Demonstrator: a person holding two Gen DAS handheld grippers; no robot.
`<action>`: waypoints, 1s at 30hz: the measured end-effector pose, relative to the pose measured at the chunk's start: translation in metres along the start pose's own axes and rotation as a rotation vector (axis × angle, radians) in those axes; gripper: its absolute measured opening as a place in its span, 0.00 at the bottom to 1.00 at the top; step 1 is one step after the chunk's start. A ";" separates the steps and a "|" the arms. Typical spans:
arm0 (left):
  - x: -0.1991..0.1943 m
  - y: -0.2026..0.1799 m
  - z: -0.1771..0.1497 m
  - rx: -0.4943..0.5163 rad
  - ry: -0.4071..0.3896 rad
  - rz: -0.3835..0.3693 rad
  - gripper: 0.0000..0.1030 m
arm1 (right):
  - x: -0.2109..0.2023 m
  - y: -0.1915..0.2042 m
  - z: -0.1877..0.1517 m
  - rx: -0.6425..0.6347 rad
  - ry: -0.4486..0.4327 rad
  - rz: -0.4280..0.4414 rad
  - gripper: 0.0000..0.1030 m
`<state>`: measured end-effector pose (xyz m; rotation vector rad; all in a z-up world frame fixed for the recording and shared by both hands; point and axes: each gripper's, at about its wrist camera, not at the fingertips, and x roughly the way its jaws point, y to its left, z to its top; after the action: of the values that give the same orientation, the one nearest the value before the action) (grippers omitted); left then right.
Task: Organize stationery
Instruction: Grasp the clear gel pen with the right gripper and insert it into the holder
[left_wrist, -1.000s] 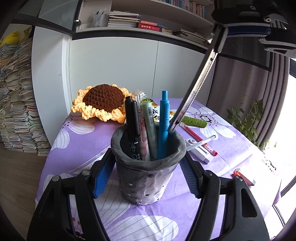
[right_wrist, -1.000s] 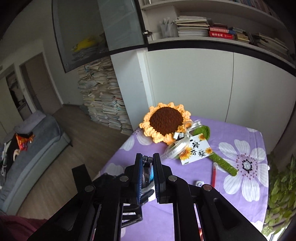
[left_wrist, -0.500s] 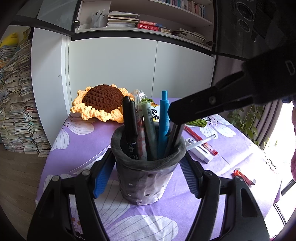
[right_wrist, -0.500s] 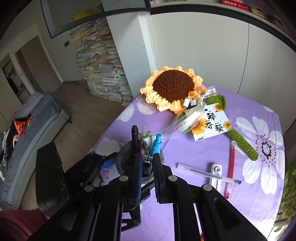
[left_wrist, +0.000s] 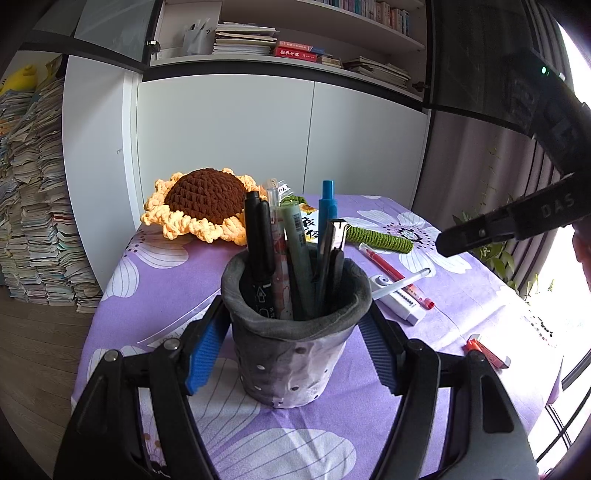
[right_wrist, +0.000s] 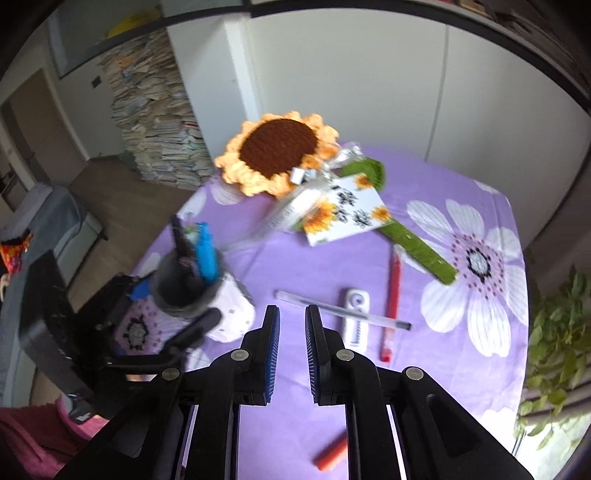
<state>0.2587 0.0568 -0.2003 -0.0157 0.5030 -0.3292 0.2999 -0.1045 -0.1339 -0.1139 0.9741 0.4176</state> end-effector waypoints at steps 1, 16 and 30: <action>0.000 0.000 0.000 0.000 0.000 0.000 0.67 | 0.004 -0.012 -0.002 0.029 0.018 -0.004 0.12; 0.000 0.001 0.000 0.000 0.000 0.000 0.68 | 0.050 -0.068 0.011 0.022 0.074 -0.060 0.12; 0.000 0.001 0.000 0.002 0.001 0.002 0.68 | 0.084 -0.069 -0.019 0.121 0.289 0.176 0.12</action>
<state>0.2587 0.0577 -0.2000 -0.0135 0.5038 -0.3278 0.3534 -0.1479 -0.2199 0.0232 1.2970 0.5114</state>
